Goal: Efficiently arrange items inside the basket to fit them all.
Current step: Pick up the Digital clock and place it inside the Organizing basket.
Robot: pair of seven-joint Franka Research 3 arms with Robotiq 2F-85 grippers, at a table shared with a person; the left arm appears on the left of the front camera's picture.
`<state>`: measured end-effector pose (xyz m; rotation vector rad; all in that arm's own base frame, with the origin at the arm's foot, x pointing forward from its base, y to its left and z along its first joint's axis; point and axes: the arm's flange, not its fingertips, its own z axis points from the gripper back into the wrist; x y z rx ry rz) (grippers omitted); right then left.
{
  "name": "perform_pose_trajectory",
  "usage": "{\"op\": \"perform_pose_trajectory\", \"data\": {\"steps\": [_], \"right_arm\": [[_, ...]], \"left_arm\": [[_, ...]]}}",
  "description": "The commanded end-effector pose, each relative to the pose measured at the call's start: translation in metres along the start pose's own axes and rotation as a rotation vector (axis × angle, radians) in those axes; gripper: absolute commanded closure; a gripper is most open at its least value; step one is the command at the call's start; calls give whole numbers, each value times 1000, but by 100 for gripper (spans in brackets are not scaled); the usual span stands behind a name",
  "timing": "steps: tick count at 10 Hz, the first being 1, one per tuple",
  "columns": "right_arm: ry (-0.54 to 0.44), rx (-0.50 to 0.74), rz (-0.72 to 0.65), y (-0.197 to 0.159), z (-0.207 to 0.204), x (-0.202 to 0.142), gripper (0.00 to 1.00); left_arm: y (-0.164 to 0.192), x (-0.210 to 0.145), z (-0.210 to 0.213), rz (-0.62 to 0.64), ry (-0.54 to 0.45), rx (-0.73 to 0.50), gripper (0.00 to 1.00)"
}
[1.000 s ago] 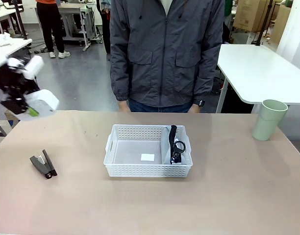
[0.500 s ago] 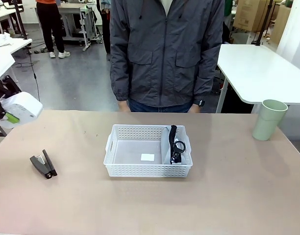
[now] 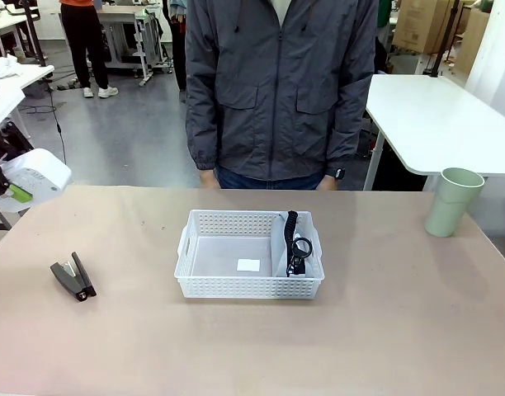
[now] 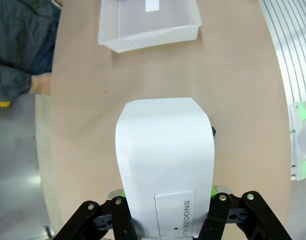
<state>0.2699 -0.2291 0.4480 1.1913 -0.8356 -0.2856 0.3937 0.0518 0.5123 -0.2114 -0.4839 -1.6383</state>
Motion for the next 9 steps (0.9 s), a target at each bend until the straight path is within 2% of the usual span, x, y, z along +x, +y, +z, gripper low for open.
{"op": "perform_pose_trajectory", "data": {"steps": [1,2,3,4,5,6,8,9], "right_arm": [[-7,14,6,1,0,1,0],[-7,14,6,1,0,1,0],[-7,14,6,1,0,1,0],[-7,14,6,1,0,1,0],[-7,14,6,1,0,1,0],[-7,14,6,1,0,1,0],[-7,14,6,1,0,1,0],[-7,14,6,1,0,1,0]], "left_arm": [[3,2,2,7,0,8,100],[0,0,0,0,0,0,47],[-1,21,-7,82,-38,-67,47],[-5,50,-13,192,27,-99,47],[-7,84,-23,352,105,-128,47],[-10,111,-36,431,161,-132,47],[-4,154,-78,496,155,-175,47],[4,178,-109,516,119,-220,47]]}}
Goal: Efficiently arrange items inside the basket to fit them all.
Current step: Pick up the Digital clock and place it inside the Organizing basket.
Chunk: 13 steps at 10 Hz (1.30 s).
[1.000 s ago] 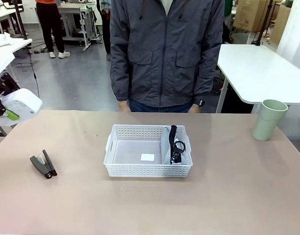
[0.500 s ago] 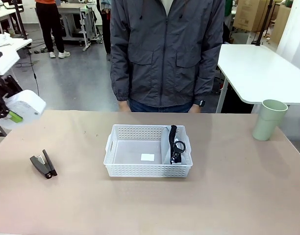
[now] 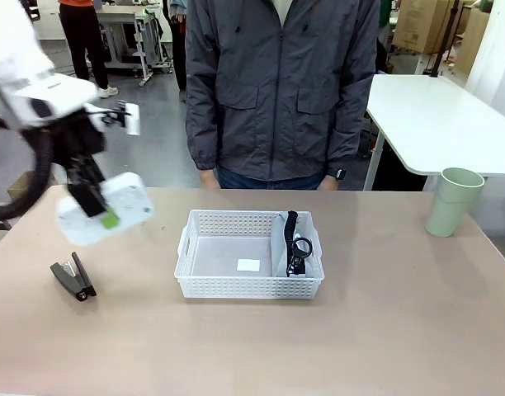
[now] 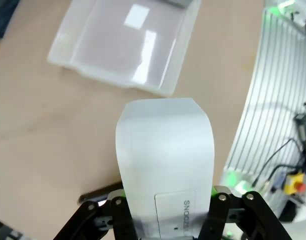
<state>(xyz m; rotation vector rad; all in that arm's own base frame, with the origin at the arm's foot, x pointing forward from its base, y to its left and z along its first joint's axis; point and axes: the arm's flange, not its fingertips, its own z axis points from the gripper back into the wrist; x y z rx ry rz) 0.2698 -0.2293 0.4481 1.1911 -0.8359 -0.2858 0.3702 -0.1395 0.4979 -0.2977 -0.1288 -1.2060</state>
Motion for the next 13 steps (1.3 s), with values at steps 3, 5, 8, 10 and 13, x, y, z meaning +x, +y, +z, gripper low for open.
{"op": "perform_pose_trajectory", "data": {"steps": [3,5,8,10,13], "right_arm": [[-7,14,6,1,0,0,0],[-7,14,6,1,0,0,0],[-7,14,6,1,0,0,0],[-7,14,6,1,0,0,0],[-7,14,6,1,0,0,0]], "left_arm": [[20,94,-78,114,-74,-5,47],[21,136,-116,183,-28,89,47],[33,174,-167,158,45,63,47],[41,185,-190,185,97,75,47],[46,187,-206,190,136,80,47]]}}
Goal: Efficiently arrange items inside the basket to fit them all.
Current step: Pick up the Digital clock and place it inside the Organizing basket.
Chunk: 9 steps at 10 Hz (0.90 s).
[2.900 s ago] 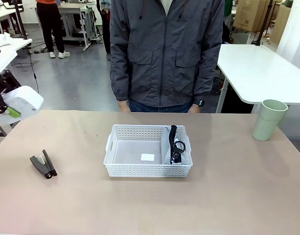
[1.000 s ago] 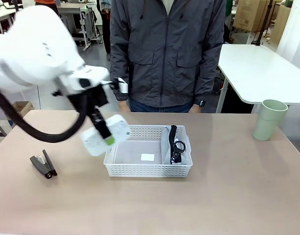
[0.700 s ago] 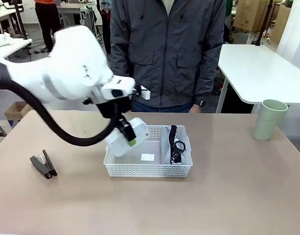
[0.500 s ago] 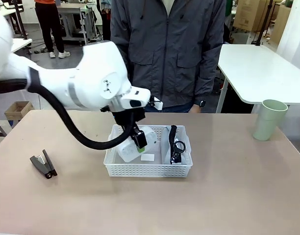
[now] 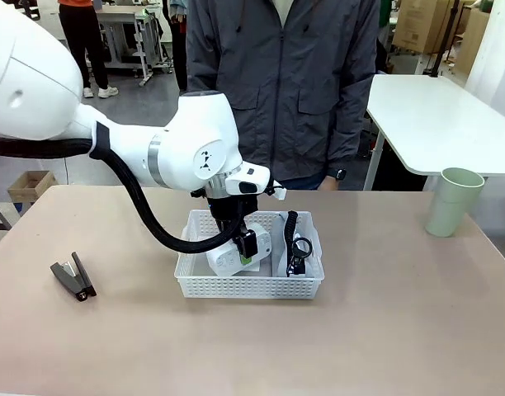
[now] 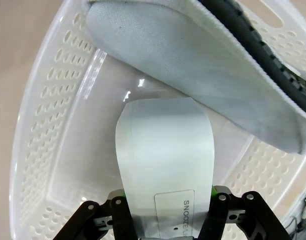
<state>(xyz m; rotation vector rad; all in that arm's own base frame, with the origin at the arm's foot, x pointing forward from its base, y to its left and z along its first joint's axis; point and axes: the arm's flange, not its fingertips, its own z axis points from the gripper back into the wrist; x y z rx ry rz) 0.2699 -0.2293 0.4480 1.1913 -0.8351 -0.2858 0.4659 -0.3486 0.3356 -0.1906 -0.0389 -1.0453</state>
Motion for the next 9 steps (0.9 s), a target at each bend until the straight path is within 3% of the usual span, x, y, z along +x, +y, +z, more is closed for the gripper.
{"op": "perform_pose_trajectory", "data": {"steps": [1,6,7,8,9], "right_arm": [[-8,14,7,1,0,0,0],[-8,14,7,1,0,0,0],[-8,14,7,1,0,0,0],[-8,14,7,1,0,0,0],[-8,14,7,1,0,0,0]], "left_arm": [[-1,4,4,18,36,19,47],[4,-1,-4,-1,59,17,47],[4,-3,-2,-8,55,19,31],[3,-4,0,-8,52,21,7],[3,-6,3,-8,46,24,0]]}}
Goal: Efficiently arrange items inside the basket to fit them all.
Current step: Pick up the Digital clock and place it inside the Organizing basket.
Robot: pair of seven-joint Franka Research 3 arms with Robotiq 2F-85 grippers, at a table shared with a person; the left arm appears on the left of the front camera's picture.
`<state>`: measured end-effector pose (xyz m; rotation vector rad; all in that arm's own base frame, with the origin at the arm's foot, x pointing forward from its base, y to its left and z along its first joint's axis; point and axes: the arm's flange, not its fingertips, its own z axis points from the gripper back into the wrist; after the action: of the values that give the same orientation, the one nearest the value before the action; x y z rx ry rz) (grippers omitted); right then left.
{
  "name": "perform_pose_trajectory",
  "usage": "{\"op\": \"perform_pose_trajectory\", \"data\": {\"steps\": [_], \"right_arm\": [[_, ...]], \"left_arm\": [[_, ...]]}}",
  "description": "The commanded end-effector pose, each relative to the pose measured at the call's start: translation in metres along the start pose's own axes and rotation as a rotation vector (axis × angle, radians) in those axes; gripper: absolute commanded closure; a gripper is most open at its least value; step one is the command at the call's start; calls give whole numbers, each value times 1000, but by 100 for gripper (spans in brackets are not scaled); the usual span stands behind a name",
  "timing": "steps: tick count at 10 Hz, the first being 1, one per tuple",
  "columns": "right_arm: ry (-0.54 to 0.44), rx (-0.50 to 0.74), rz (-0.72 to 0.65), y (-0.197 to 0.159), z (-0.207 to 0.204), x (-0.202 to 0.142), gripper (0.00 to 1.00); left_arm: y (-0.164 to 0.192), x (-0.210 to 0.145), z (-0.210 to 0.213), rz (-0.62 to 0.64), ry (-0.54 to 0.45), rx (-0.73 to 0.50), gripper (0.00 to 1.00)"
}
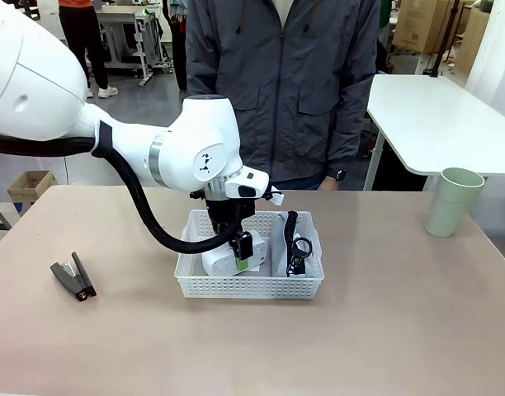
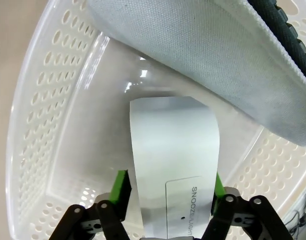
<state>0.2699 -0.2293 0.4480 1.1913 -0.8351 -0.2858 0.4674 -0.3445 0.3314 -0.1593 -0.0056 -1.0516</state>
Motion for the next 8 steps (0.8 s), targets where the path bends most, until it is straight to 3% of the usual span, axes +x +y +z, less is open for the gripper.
{"op": "perform_pose_trajectory", "data": {"steps": [1,4,6,8], "right_arm": [[-8,14,7,1,0,0,0],[-8,14,7,1,0,0,0],[-8,14,7,1,0,0,0],[-8,14,7,1,0,0,0]], "left_arm": [[-2,-4,10,-7,-2,17,0],[-11,-12,22,-27,-24,17,0],[-23,-35,64,-58,-106,14,0],[-15,-86,128,30,-236,58,0]]}}
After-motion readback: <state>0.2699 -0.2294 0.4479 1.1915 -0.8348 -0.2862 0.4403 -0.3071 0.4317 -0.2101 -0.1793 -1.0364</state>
